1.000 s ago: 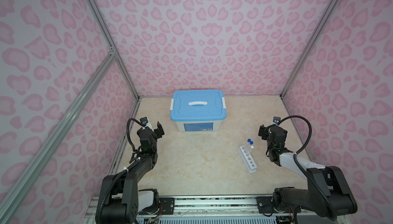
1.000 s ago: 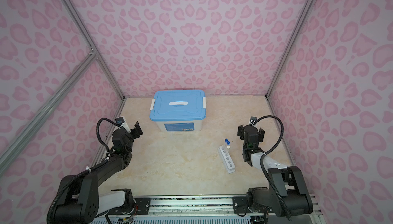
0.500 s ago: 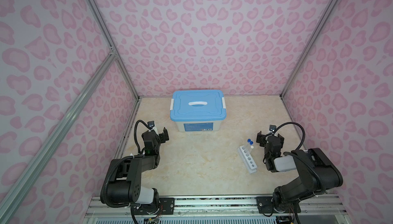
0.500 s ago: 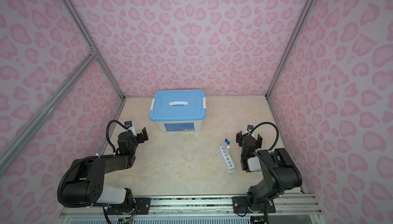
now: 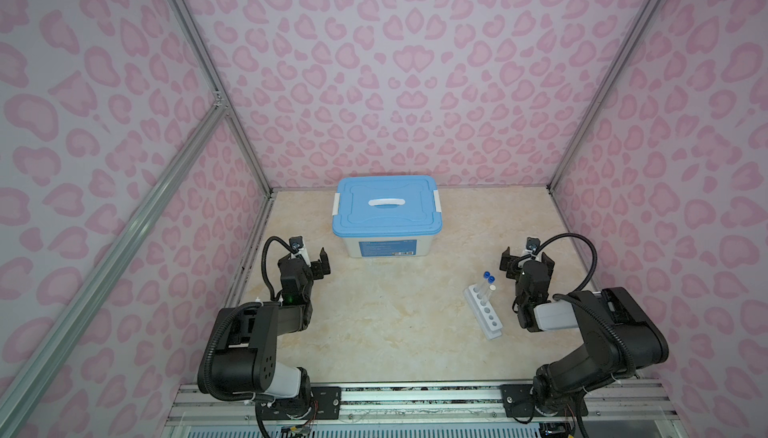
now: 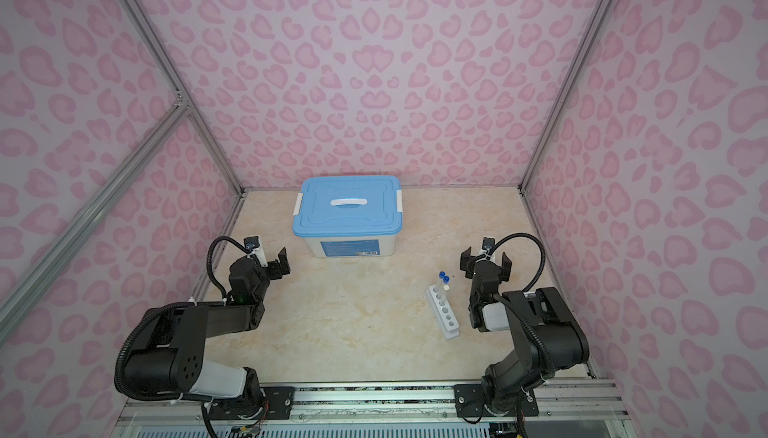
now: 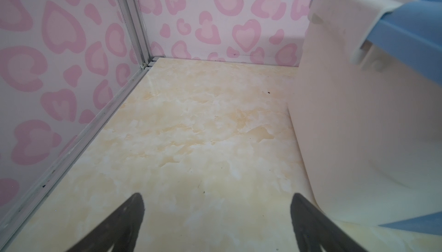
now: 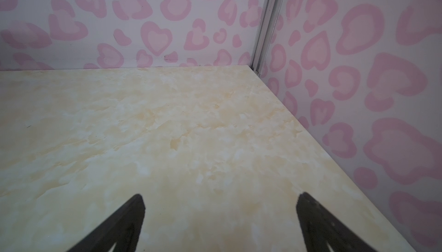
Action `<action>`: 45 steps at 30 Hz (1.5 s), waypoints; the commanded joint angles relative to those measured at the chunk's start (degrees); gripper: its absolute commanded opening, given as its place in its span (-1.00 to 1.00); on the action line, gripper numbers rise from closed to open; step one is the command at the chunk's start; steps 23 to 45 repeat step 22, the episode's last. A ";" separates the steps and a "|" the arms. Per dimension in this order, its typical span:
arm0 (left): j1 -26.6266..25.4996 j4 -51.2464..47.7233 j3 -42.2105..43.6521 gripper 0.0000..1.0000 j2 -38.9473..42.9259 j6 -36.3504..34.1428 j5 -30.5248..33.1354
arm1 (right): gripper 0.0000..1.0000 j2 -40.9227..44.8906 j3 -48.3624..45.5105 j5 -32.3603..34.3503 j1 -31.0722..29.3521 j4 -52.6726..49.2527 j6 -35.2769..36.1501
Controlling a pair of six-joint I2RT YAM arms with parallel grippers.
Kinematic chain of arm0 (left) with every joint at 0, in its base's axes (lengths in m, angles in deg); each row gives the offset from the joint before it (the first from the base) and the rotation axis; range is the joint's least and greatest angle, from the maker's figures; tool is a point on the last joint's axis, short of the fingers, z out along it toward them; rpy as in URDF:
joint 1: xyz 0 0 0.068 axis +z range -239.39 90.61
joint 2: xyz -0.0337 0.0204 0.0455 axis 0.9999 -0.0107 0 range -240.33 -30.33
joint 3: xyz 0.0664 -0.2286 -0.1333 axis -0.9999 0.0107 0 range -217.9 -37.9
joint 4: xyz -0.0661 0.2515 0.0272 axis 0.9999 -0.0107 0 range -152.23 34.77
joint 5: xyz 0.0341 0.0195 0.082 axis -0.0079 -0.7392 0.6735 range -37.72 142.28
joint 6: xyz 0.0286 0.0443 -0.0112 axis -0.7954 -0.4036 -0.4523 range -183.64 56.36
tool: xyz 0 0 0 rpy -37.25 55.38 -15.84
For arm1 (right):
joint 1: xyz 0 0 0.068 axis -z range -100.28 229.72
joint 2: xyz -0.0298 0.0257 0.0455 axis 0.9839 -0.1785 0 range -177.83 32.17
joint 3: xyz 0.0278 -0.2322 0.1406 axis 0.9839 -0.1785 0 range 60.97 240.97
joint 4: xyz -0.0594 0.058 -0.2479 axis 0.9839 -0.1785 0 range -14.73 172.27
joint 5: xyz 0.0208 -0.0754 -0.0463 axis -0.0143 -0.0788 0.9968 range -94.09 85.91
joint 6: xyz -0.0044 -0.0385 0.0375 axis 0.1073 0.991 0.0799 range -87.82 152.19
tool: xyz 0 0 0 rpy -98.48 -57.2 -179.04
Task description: Organize the chemistry lab equipment
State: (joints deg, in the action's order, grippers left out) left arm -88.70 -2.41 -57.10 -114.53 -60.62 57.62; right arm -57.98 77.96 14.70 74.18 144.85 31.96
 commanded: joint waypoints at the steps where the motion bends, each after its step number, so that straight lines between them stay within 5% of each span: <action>1: 0.07 2.99 0.09 0.94 -0.19 -0.30 -0.38 | 0.99 -0.30 -0.09 0.14 0.00 2.18 0.14; 45: 0.02 2.91 0.13 0.94 -0.17 -0.30 -0.57 | 0.99 -0.23 -0.03 0.16 0.00 1.92 0.05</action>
